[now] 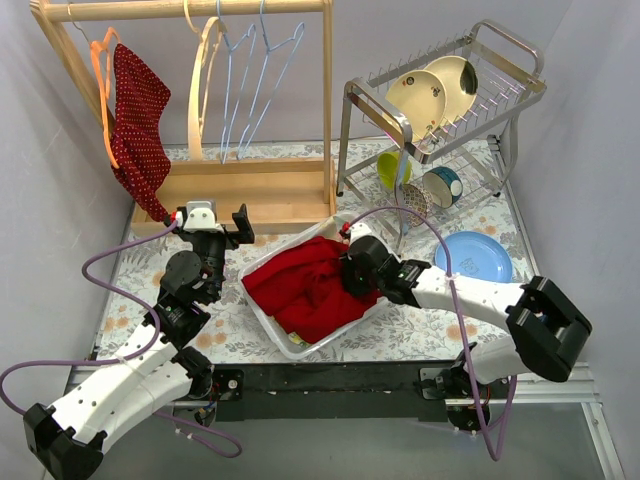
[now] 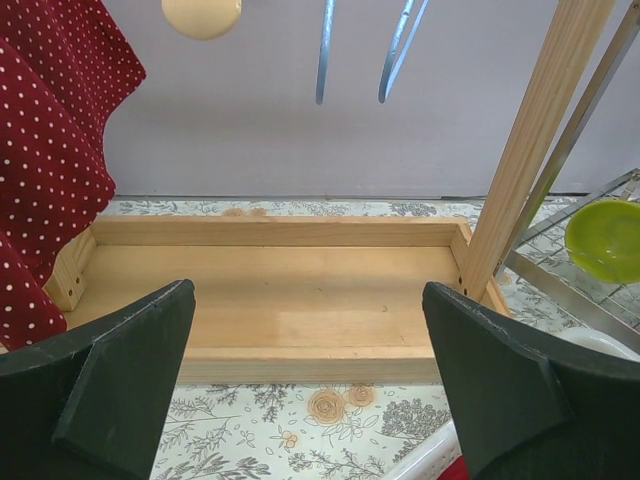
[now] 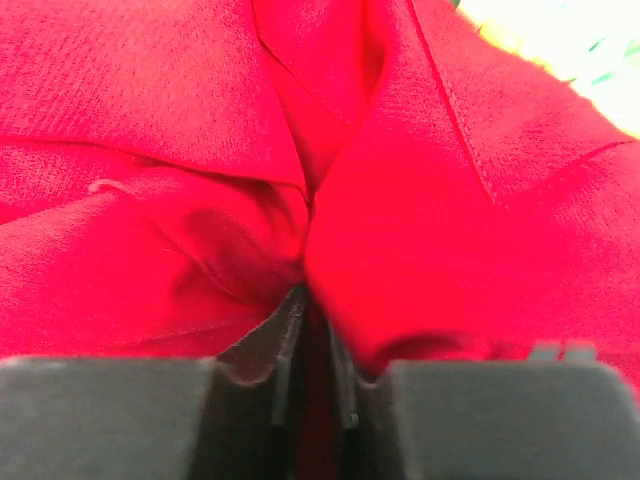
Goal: Remove the skirt from the hanger
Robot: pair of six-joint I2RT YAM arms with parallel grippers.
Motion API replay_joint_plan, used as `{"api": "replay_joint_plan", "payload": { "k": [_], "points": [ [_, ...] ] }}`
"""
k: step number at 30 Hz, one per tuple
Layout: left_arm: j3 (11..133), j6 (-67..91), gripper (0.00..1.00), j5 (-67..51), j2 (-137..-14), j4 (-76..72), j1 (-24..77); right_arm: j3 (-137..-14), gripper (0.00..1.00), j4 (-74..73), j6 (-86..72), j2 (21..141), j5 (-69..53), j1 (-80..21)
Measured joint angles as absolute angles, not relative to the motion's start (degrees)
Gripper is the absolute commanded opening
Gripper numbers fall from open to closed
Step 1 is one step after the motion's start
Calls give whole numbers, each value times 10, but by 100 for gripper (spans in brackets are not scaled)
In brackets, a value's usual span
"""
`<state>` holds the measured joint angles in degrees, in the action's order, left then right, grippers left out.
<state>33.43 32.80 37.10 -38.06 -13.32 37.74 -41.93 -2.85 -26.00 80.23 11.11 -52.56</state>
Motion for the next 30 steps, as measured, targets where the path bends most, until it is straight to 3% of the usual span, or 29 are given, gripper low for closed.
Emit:
{"api": "replay_joint_plan", "payload": {
  "k": [8, 16, 22, 30],
  "points": [
    [334, 328, 98, 377, -380, -133, 377, -556, 28, -184, -223, 729, 137, -526],
    [334, 328, 98, 380, -380, -134, 377, -672, 29, -140, -228, 783, 56, -526],
    [333, 328, 98, 384, -380, -135, 377, -670, 25, -13, -261, 896, -9, -541],
    [334, 328, 96, 406, -370, -137, 377, -528, 21, 121, -316, 968, -16, -560]
  ]
}}
